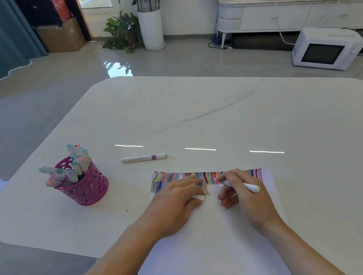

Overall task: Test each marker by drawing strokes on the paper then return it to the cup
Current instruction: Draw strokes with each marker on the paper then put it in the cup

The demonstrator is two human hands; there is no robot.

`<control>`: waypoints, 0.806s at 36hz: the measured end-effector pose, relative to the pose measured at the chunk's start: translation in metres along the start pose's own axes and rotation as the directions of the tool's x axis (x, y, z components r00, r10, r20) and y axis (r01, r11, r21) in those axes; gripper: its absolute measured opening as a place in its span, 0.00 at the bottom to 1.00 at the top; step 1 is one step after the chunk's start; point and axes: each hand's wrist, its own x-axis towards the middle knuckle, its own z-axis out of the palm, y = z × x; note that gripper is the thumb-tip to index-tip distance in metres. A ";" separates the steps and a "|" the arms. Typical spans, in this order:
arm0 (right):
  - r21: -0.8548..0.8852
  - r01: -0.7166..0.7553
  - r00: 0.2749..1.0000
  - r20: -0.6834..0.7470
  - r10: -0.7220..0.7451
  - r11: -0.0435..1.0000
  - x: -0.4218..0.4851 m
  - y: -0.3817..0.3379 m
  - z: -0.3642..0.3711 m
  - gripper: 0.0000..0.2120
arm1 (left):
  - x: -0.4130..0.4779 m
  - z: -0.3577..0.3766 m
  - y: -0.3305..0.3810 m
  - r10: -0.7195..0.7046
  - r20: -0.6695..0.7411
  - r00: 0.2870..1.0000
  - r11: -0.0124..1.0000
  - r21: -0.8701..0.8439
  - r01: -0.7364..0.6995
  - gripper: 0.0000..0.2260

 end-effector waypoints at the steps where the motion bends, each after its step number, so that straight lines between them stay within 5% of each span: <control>1: 0.009 0.000 1.000 -0.008 0.000 1.000 0.000 0.001 0.001 0.08 | 0.000 -0.001 0.000 0.002 0.008 1.000 1.000 -0.003 -0.002 0.10; 5: 0.026 -0.004 1.000 -0.014 0.004 1.000 0.001 0.010 0.002 0.08 | 0.000 -0.002 -0.001 -0.001 0.021 1.000 1.000 -0.013 0.001 0.11; 11: 0.024 -0.006 1.000 -0.031 0.007 1.000 0.001 0.014 0.002 0.21 | 0.000 -0.003 -0.001 -0.018 0.033 0.999 1.000 -0.020 0.018 0.11; 29: -0.056 0.007 1.000 -0.030 -0.009 0.998 0.002 0.017 0.004 0.21 | 0.002 -0.001 -0.003 -0.049 0.045 0.998 0.998 -0.030 0.050 0.10</control>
